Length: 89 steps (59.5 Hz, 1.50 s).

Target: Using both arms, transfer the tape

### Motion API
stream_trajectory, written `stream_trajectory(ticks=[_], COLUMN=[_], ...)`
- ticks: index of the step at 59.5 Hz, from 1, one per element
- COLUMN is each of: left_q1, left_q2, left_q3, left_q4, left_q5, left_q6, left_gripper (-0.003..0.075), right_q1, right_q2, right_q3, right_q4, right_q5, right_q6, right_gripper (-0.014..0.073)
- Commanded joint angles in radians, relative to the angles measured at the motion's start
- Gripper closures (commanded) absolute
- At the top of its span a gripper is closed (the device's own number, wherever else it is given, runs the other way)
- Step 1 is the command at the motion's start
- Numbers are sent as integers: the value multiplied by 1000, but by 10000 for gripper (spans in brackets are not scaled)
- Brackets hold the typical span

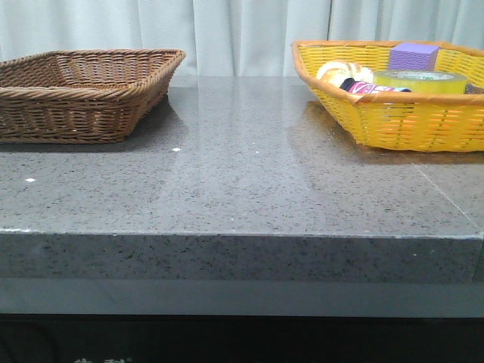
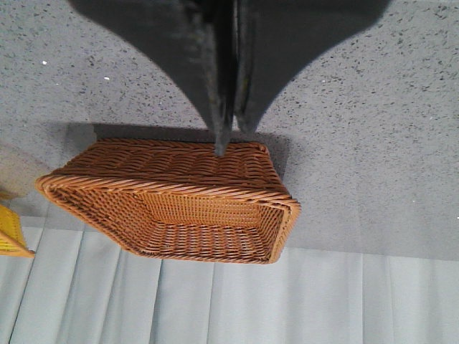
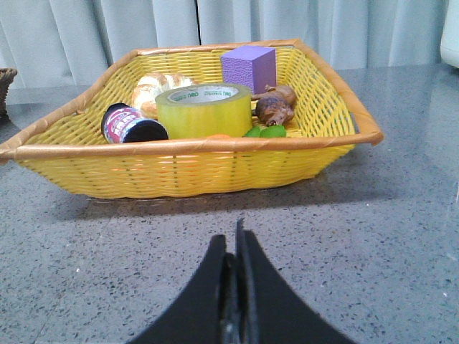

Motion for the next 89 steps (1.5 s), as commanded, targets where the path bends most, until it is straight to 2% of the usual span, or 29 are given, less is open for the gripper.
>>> stream_trajectory(ticks=[1, 31, 48, 56, 64, 73, 81, 89], left_q1=[-5, -5, -5, -5, -5, -5, -5, -5], left_q2=[-17, -17, -17, -17, -10, 38, 119, 231], left_q3=[39, 39, 39, 0, -113, -289, -463, -638], left_q4=[-7, -7, -7, -7, -71, -71, -71, -71], left_q5=[-74, -74, -145, -138, -59, 125, 263, 359], left_q6=[-2, -2, -2, -2, -2, -2, -2, -2], left_gripper=[740, 740, 740, 740, 740, 740, 740, 740], right_q1=[-8, -8, -8, -8, -8, -8, -8, -8], right_q2=[-27, -27, -27, -27, -26, 2, 82, 198], right_q3=[-26, -26, -27, -52, -142, -303, -466, -612], right_q4=[-3, -3, -3, -2, -2, -35, -97, -98], right_q5=[-82, -82, -112, -129, -95, 12, 138, 252], right_q6=[-8, -8, -8, -8, -8, -15, -16, -16], right_gripper=[662, 662, 662, 662, 662, 662, 662, 662])
